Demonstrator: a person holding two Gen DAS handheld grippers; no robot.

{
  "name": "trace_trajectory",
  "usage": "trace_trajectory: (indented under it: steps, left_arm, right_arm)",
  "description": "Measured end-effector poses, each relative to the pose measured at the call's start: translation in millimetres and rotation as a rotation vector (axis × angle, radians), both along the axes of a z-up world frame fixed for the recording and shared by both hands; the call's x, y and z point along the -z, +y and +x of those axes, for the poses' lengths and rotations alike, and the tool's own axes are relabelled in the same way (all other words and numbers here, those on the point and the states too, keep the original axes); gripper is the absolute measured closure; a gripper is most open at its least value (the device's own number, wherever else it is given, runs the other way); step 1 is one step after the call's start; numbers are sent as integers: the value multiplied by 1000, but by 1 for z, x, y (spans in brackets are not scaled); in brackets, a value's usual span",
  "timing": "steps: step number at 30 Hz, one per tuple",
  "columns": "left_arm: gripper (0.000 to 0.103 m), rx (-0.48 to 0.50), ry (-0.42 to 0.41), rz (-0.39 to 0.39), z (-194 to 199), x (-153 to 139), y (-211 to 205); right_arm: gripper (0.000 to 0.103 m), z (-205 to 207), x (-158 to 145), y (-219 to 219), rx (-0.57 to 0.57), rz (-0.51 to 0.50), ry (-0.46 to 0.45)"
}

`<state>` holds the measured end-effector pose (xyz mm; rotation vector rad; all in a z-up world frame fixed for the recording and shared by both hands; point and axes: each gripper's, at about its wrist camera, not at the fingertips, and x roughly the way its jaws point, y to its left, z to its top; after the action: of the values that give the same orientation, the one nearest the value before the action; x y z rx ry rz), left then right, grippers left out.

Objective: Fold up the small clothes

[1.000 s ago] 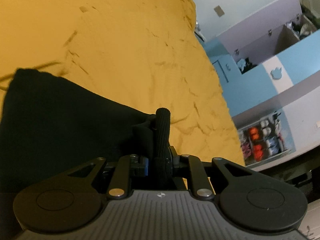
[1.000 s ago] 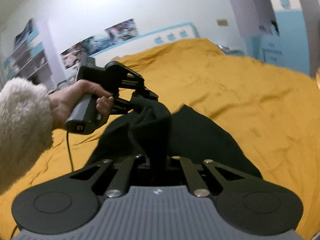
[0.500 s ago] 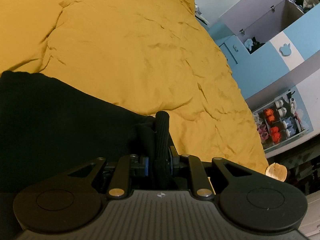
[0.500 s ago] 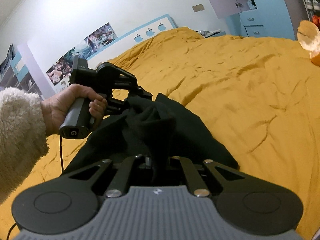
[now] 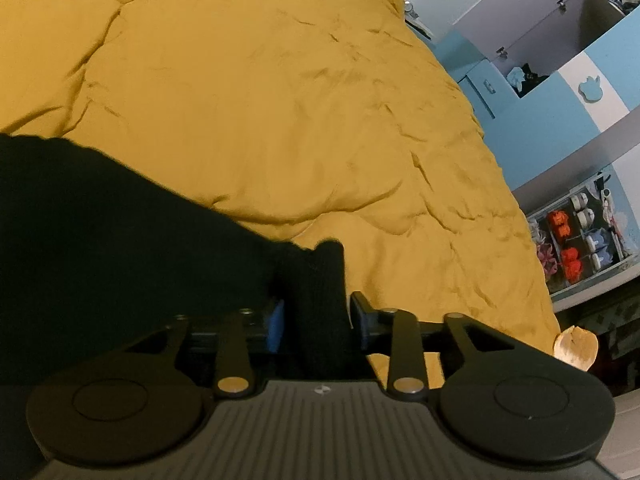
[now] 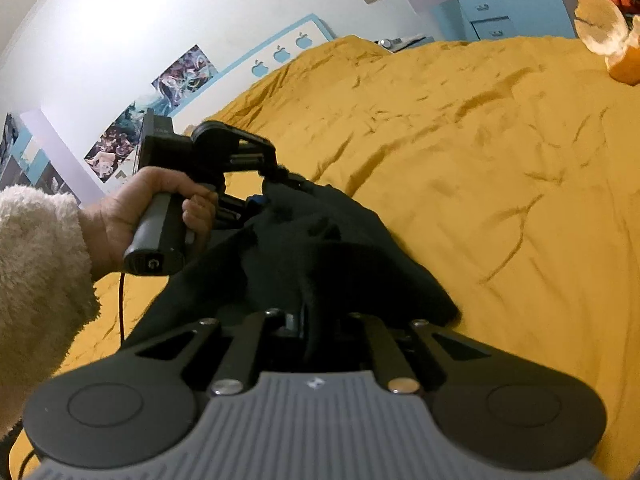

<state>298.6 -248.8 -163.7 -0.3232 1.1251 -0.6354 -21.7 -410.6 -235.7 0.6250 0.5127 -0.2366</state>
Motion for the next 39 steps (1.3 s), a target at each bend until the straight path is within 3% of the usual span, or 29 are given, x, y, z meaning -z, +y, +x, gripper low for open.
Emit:
trace_trajectory:
  steps: [3,6,8,12,14,16,19,21,25,28,31,36,38,39]
  left_arm:
    - [62,-4,-45,-14,3,-13,-6]
    - [62,6,-78,-102,2,-36,0]
    - [62,42,-104,-110,-4,-55,9]
    - [62,102,-179,-127,-35,-88,59]
    - [62,115,-191,-130,-56,-95,90]
    - [62,123,-197,-133,-84,-96,126]
    - [62,117,-178,-126,-133,-87,174]
    - [61,103,-153,-125,-163,-77,196]
    - [57,60,-130,-109,-202,-49,224]
    - [57,-41,-176,-55,-214,-40,240]
    - [53,-108,-205,-12,-214,-33,248]
    - [51,-139,-41,-167,-202,-9,256]
    - [51,-150,12,-221,-195,1,260]
    - [51,-158,42,-253,-192,5,261]
  right_arm:
    - [95,0,1,-2,9,1,10]
    - [89,-4,-1,-6,25,-1,17]
    - [88,-11,-6,-9,49,-13,24]
    - [86,-29,-17,-22,50,8,32]
    - [76,-36,-27,-27,47,-1,32]
    - [68,-39,-39,-29,65,-72,44]
    - [68,-28,-60,-39,43,-148,20]
    - [64,-5,-72,-52,-9,-181,-13]
    - [61,80,-79,-77,-203,-190,-43]
    - [61,148,-70,-87,-304,-185,16]
    - [61,195,-54,-91,-325,-149,74]
    - [58,248,-24,-91,-306,-84,170]
    - [67,259,-15,-89,-311,-73,199]
    - [87,263,-12,-88,-324,-71,213]
